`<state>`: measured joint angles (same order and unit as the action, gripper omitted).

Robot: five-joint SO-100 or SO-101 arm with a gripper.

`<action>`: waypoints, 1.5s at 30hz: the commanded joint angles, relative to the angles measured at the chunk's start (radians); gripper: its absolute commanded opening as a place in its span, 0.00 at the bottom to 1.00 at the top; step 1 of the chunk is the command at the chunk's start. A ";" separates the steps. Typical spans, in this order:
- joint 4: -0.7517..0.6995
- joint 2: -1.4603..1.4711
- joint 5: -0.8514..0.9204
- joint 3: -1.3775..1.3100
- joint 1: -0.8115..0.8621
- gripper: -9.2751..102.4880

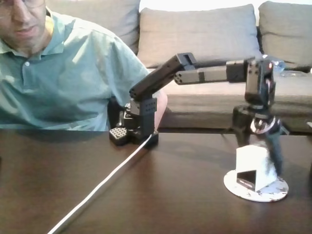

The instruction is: Grasp a servo box and put it on the zirlivani.

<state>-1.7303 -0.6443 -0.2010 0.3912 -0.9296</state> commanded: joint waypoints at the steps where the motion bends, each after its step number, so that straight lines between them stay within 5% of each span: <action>1: -0.064 -0.015 -0.009 -0.074 0.005 0.42; 17: -0.080 -0.072 -0.049 -0.081 -0.075 0.42; 31: -0.080 -0.736 -0.014 0.256 -0.054 0.41; 35: -0.080 -0.994 0.031 0.526 0.066 0.36; 40: -0.032 -1.333 0.046 0.973 0.426 0.20; 45: 0.106 -1.730 0.241 1.338 0.637 0.09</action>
<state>-1.6674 -2.1261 -0.0230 1.5662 -0.3620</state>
